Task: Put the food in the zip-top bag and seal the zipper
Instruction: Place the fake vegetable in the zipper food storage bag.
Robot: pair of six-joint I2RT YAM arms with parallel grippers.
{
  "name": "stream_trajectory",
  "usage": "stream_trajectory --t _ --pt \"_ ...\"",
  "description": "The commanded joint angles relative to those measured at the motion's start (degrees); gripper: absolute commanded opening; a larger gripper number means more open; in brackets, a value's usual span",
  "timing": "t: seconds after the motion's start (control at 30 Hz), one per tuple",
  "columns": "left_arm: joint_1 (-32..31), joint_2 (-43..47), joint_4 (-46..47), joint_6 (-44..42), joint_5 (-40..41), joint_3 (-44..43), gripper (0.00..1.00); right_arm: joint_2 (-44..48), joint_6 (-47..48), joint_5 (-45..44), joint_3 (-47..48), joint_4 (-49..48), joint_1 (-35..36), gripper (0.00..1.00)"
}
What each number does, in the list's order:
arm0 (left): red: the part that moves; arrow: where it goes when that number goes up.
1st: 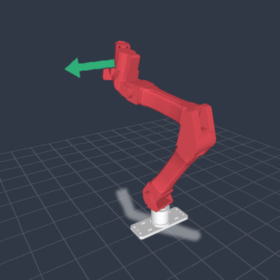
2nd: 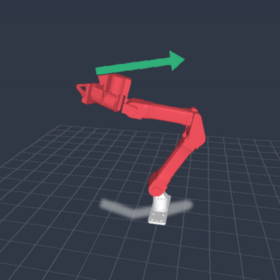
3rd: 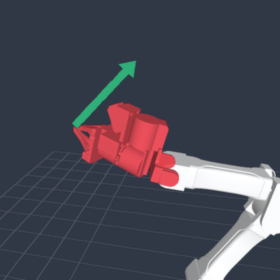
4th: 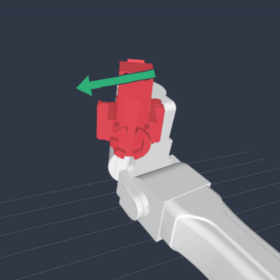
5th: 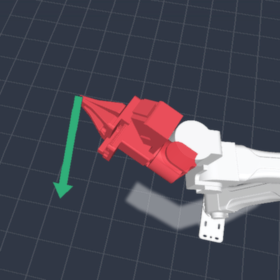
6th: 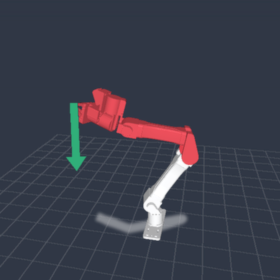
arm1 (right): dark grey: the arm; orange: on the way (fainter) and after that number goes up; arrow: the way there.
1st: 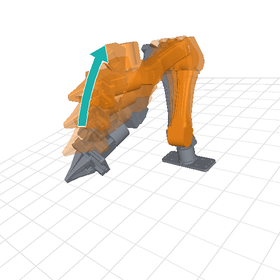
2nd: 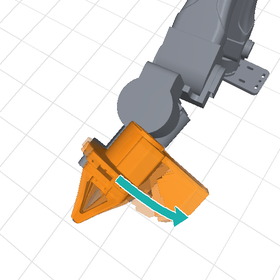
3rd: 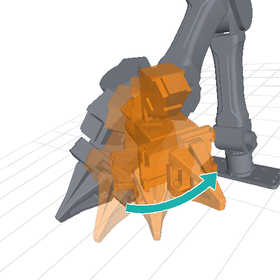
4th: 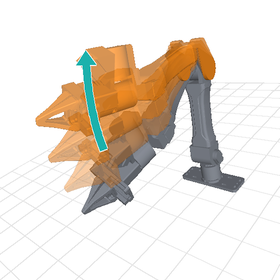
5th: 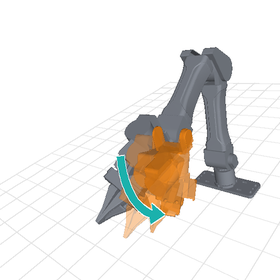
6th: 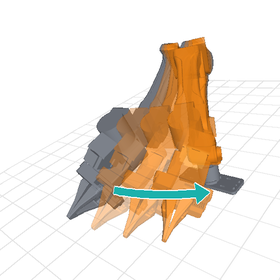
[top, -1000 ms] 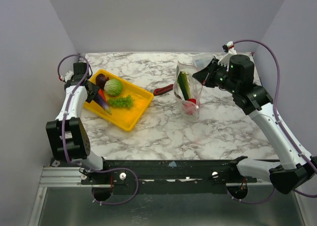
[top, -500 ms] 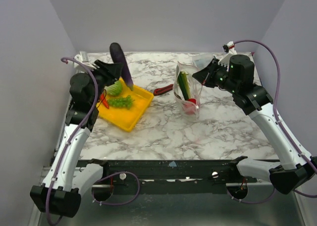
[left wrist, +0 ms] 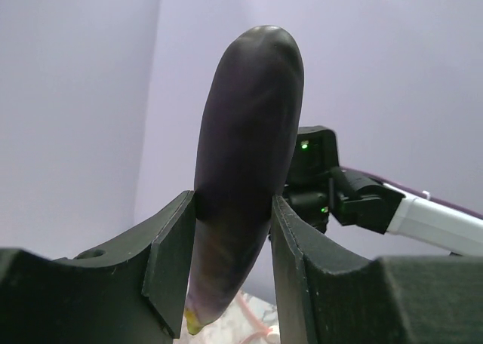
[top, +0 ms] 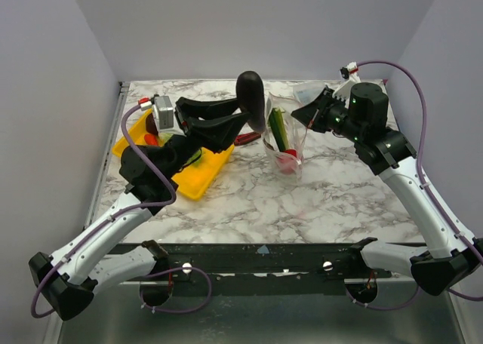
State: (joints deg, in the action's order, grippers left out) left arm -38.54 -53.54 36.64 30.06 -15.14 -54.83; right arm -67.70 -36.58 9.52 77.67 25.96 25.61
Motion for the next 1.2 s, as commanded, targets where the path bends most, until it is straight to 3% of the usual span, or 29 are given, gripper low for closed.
stream_trajectory --t 0.0,0.2,0.47,1.0,1.03,1.07,1.1,1.13,1.17 --pt "-4.65 -3.66 7.94 -5.50 -1.05 -3.75 0.00 1.43 -0.90 1.50 0.79 -3.87 0.17 0.00" --pt "-7.93 -8.68 11.27 -4.19 6.83 -4.41 0.00 1.52 -1.46 2.07 0.95 -4.28 0.21 0.00" --pt "-10.59 -16.46 27.14 -5.26 11.07 -0.63 0.00 2.20 -3.35 2.93 -0.14 -6.01 0.18 0.00" --pt "-11.47 -21.14 36.64 -10.49 17.35 6.06 0.00 3.82 -7.97 2.29 -3.19 -9.71 0.25 0.00" --pt "-11.47 -21.65 36.14 -11.02 17.38 5.92 0.03 3.88 -8.07 2.20 -3.31 -9.87 0.22 0.00" --pt "-11.47 -22.42 35.47 -11.32 17.42 5.92 0.15 3.84 -8.15 2.21 -3.30 -10.01 0.21 0.00" --pt "-11.47 -22.87 34.59 -11.39 17.84 6.24 0.32 3.88 -8.23 2.17 -3.29 -10.15 0.22 0.00" --pt "-11.47 -23.05 33.70 -10.50 18.80 6.90 0.56 3.78 -8.19 2.19 -3.31 -10.22 0.19 0.00" --pt "-11.47 -22.70 32.87 -8.89 20.09 7.83 0.75 3.62 -8.16 2.27 -3.19 -10.23 0.19 0.00"
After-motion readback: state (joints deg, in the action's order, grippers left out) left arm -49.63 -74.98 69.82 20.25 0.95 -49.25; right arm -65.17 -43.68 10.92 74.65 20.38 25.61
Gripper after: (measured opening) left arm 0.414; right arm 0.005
